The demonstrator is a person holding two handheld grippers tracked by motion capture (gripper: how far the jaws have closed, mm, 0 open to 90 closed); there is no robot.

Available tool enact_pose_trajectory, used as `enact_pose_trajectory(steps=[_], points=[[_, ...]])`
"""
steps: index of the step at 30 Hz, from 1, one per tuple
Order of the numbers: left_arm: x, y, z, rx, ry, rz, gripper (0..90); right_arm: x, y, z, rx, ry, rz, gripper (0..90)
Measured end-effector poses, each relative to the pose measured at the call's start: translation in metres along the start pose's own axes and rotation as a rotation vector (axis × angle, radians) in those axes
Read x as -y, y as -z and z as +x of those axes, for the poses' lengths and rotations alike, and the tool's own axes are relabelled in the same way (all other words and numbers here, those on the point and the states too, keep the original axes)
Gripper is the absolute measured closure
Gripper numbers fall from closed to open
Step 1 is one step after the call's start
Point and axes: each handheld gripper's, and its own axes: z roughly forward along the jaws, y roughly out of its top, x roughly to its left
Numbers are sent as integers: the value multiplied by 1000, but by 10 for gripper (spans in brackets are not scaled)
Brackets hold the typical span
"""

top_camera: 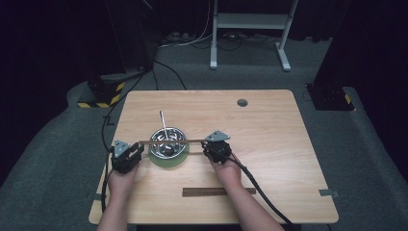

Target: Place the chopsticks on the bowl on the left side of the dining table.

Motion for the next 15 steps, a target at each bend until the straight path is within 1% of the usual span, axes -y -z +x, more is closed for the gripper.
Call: enact_pose_trajectory(steps=[1,2,3,6,7,9,10,11,12,13,15], points=[[0,0,0,0,-3,1,700,0,0,0,1,5,-3,709],[0,-1,0,1,0,0,700,0,0,0,4,-1,-1,703],[0,-1,0,2,-3,0,700,0,0,-1,12,6,-5,693],[0,-1,0,3,-4,-2,701,1,3,-2,13,4,-7,672],[0,-1,0,3,-4,-2,701,1,4,-2,12,-8,-6,670],[-1,-1,0,2,-1,7,703,3,6,-3,13,-4,-9,670],[-2,-2,0,0,-8,0,703,4,7,-3,9,-11,-5,672],[-2,-1,0,3,-15,0,709,4,6,-3,13,-5,-11,674],[-2,-1,-1,2,-14,2,713,5,7,-3,9,-17,-1,674],[-2,-1,-1,1,-12,4,714,6,7,-3,3,-19,0,674],[-2,-2,-1,-1,-22,8,714,8,7,-3,-1,-21,6,688]])
